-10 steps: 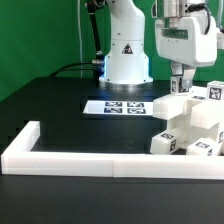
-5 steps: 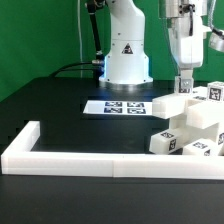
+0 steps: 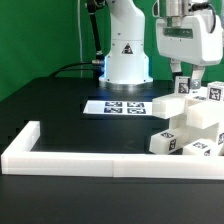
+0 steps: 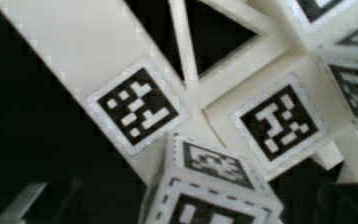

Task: Assemble chair

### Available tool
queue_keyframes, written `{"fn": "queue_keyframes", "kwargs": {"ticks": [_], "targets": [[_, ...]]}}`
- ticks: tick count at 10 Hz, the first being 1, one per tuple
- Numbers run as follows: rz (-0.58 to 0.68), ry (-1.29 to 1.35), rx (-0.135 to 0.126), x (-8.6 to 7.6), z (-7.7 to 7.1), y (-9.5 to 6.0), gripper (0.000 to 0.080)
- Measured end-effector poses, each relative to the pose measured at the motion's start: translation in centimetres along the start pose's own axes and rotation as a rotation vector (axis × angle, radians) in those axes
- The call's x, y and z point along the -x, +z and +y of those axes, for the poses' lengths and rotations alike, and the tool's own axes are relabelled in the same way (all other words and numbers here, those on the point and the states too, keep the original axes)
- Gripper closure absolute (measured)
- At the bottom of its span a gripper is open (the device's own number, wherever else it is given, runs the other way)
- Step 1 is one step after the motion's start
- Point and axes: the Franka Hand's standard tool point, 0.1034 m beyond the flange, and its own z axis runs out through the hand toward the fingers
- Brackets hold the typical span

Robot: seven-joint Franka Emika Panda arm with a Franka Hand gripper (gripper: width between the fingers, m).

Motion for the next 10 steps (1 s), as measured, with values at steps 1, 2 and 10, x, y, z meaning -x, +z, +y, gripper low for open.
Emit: {"fn": "queue_keyframes", "kwargs": {"ticks": [1,2,10], "targets": [[0.0,-0.086,0.001,-0.01,0.02,0.04,0.015],[0.0,-0.156,0.001,-0.02,0.03,0.05,0.015],[0.026,-0.977,0.032,-0.14,0.1,0.08,0.015]]}}
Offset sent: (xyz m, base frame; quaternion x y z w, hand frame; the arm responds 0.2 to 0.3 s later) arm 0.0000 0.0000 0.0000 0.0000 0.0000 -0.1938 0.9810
